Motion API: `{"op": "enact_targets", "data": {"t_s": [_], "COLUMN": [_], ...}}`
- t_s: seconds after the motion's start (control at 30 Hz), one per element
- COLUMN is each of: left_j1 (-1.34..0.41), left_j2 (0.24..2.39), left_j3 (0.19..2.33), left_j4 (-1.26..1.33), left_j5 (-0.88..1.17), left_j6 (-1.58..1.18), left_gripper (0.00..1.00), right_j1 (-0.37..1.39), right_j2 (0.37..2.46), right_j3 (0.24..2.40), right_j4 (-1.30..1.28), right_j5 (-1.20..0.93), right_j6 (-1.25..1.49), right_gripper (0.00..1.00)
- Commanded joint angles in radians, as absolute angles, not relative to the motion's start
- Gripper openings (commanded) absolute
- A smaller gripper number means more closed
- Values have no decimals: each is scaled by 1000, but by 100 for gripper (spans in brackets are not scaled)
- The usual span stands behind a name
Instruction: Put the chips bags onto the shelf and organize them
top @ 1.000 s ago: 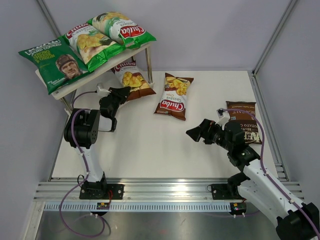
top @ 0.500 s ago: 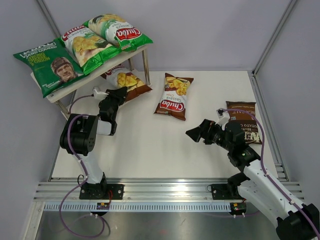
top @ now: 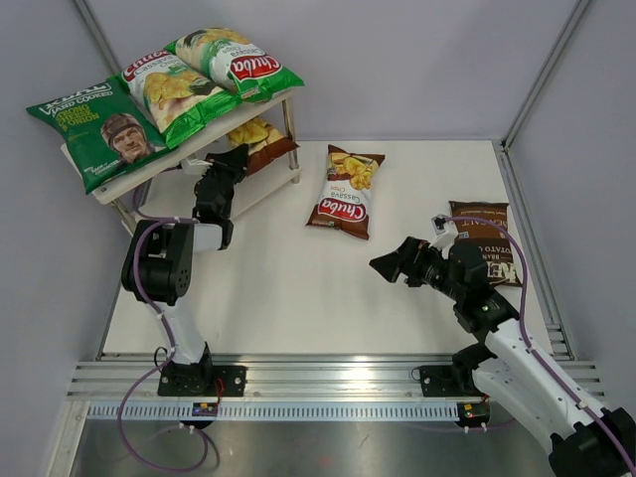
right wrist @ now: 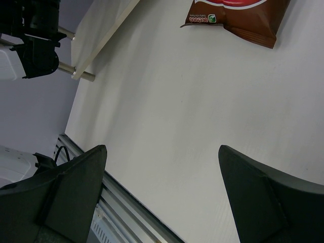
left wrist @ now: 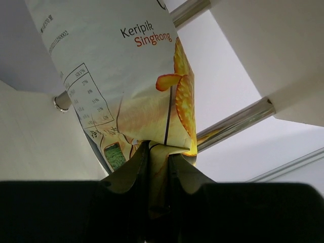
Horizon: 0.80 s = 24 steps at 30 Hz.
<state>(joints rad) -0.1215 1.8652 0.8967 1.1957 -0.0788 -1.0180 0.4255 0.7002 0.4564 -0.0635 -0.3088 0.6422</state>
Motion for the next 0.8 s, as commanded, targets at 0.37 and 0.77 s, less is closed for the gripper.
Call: {"op": "enact_targets", "data": {"t_s": [0.37,0.77], "left_j1": [-121,-130], "left_j2": [1944,1913], "left_j3": [985,1068], "left_j4": [1065,781], "left_j5": [-101,-115], "left_j6": [-986,-957], "left_gripper": [15,61], "right_j1": [428,428], "right_j2": [690,681], "right_j3": [477,479], "right_j4": [-12,-15], "right_j5": [-321,-316], "right_j6": [620,620], "right_gripper": [99,99]}}
